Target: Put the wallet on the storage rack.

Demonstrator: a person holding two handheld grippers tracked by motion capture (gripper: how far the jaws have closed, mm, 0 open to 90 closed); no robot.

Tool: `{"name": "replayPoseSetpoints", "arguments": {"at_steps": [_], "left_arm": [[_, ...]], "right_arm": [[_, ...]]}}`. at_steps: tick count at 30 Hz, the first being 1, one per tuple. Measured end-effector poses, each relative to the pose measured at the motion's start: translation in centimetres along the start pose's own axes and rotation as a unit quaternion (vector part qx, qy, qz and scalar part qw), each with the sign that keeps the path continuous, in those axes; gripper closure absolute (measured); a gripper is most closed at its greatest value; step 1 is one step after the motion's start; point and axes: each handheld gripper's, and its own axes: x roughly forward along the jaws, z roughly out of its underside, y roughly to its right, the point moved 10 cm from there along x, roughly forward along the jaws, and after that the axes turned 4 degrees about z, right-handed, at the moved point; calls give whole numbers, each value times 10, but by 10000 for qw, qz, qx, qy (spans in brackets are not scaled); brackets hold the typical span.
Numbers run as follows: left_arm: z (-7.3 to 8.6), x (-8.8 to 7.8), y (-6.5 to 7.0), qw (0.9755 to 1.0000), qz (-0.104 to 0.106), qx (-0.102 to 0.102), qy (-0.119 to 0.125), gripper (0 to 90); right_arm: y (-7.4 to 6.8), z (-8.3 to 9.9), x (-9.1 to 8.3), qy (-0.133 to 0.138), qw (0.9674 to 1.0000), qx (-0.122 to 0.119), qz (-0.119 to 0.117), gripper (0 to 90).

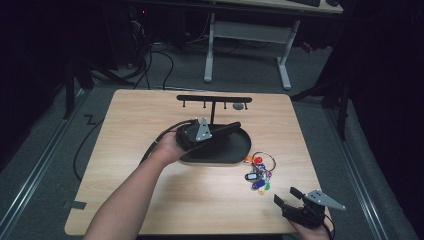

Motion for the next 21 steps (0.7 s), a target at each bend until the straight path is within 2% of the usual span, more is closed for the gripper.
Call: {"name": "replayPoseSetpoints", "arguments": {"at_steps": [9, 11, 13, 17, 20, 21], "left_arm": [[5, 7, -8, 9999, -94, 100, 44, 772], [7, 10, -10, 9998, -90, 159, -36, 772], [8, 13, -8, 9996, -41, 257, -57, 770], [13, 15, -3, 9995, 125, 241, -142, 765], [22, 17, 4, 9988, 295, 219, -329, 756], [26, 17, 9, 9985, 409, 185, -323, 749]], "right_arm": [[0, 2, 0, -27, 10000, 53, -27, 236], [0, 2, 0, -26, 10000, 40, -28, 236], [-1, 2, -1, -20, 10000, 36, -23, 236], [-1, 2, -1, -17, 10000, 46, -13, 236], [-1, 3, 0, -38, 10000, 65, -23, 236], [-2, 2, -1, -23, 10000, 29, -25, 236]]}}
